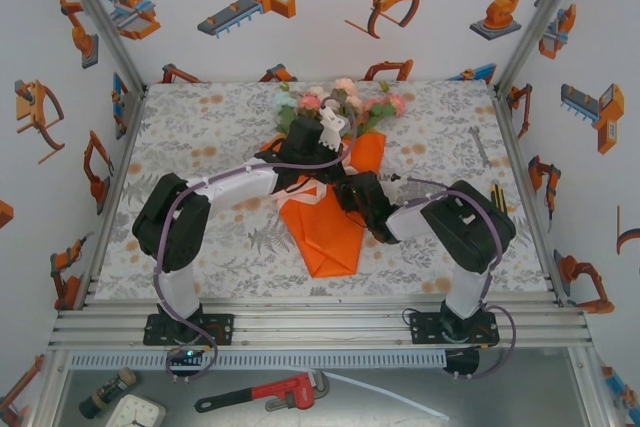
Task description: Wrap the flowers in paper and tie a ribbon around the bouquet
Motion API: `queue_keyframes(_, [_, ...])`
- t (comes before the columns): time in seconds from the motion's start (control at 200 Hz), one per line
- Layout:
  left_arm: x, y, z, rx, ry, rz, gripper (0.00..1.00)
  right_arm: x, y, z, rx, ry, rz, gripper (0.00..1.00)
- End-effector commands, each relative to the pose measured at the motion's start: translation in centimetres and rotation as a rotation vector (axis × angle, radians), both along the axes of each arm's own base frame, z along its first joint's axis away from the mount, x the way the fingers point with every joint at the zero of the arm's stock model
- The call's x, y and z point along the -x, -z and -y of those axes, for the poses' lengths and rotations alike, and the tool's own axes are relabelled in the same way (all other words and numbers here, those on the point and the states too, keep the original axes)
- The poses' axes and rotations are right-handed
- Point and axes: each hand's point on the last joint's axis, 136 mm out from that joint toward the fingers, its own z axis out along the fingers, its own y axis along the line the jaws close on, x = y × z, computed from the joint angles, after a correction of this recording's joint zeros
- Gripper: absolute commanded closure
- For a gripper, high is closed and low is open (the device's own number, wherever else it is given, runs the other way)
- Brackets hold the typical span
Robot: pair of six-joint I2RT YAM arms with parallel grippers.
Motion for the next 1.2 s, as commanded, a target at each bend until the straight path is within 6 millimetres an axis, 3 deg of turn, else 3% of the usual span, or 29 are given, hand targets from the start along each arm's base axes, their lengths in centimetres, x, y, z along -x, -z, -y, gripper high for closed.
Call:
queue_keyframes(0.0, [0.6, -2.7, 0.4, 0.039, 0.011, 0.013, 0.98, -1.6, -1.7, -0.4, -0.053, 0.035, 0.060, 0.71])
queue_keyframes(0.13, [1.2, -3.0, 0.0, 0.032, 0.038, 0.038, 0.89, -1.4, -0.9, 0.0, -0.042, 0.040, 0.059, 0.94])
queue_keyframes(0.185, [1.6, -3.4, -0.2, 0.046, 0.058, 0.051, 0.87, -1.3, -1.0, 0.4, -0.027, 0.044, 0.076, 1.00])
queue_keyframes(0.31, [2.0, -4.0, -0.7, 0.064, 0.068, 0.069, 0.85, -1.1, -2.0, 0.9, -0.003, 0.045, 0.106, 1.00])
queue_keyframes(0.466, [0.0, -3.6, -2.0, 0.022, -0.045, 0.082, 0.86, 0.4, -3.4, 1.2, 0.058, -0.016, 0.139, 1.00])
queue_keyframes(0.591, [-2.1, -2.1, -3.3, -0.039, -0.144, 0.052, 0.89, 3.4, -4.1, 1.0, 0.152, -0.118, 0.148, 1.00])
queue_keyframes(0.746, [-3.0, -1.1, -4.0, -0.044, -0.184, 0.028, 0.91, 7.3, -5.6, 1.9, 0.352, -0.185, 0.181, 1.00])
queue_keyframes(0.851, [-1.9, -0.9, -3.1, -0.023, -0.104, 0.015, 0.91, 8.4, -6.2, 3.2, 0.471, -0.213, 0.175, 1.00])
queue_keyframes(0.976, [-1.2, -1.6, -3.7, -0.016, -0.088, 0.005, 0.75, 9.4, -6.4, 5.2, 0.655, -0.253, 0.086, 1.00])
queue_keyframes(1.051, [-0.8, -1.7, -4.4, -0.053, -0.091, -0.049, 0.71, 10.2, -6.7, 6.2, 0.757, -0.299, 0.006, 1.00])
queue_keyframes(1.196, [2.4, -2.1, -3.3, -0.028, 0.013, -0.062, 0.69, 10.9, -8.7, 8.7, 1.008, -0.356, -0.087, 1.00])
